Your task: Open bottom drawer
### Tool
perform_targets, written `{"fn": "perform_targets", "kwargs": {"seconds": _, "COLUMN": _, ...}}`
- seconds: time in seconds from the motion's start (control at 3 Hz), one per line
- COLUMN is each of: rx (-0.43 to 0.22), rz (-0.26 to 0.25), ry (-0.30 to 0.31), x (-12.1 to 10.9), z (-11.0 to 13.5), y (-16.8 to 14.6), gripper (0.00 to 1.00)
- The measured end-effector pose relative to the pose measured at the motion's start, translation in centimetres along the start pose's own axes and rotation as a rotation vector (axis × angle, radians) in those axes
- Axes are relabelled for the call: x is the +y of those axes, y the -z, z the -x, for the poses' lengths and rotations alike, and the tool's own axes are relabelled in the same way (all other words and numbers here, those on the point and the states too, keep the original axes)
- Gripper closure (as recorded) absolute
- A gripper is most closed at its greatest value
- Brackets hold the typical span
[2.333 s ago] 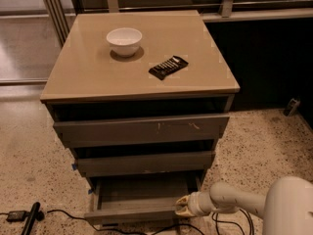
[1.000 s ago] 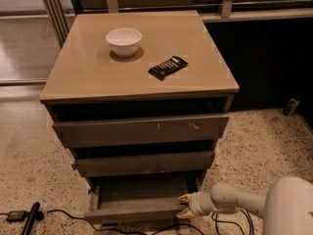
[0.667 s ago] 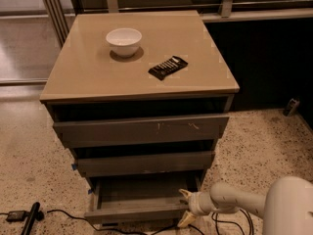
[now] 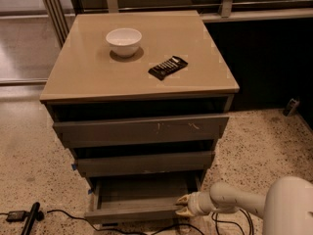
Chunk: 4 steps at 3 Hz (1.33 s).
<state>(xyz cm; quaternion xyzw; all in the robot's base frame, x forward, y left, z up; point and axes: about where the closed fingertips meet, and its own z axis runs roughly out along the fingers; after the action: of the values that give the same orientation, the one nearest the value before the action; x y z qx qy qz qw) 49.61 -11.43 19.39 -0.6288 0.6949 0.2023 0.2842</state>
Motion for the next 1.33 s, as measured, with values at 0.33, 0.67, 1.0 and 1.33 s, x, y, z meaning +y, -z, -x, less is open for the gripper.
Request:
{"fn": "perform_targets", "kwargs": {"seconds": 0.33, "rx": -0.027, "rz": -0.013, "ry": -0.018, "x": 2.79, "z": -2.02, "y": 1.48, "gripper": 0.91}}
{"fn": "perform_targets", "kwargs": {"seconds": 0.67, "rx": -0.027, "rz": -0.013, "ry": -0.018, "x": 2.76, "z": -1.79, "y": 1.69, "gripper": 1.00}}
{"fn": "perform_targets", "kwargs": {"seconds": 1.0, "rx": -0.027, "rz": -0.012, "ry": -0.018, "x": 2.77, "z": -1.78, "y": 1.69, "gripper": 0.98}}
{"fn": "perform_targets", "kwargs": {"seconds": 1.33, "rx": -0.027, "rz": -0.012, "ry": -0.018, "x": 2.77, "z": -1.78, "y": 1.69, "gripper": 0.76}}
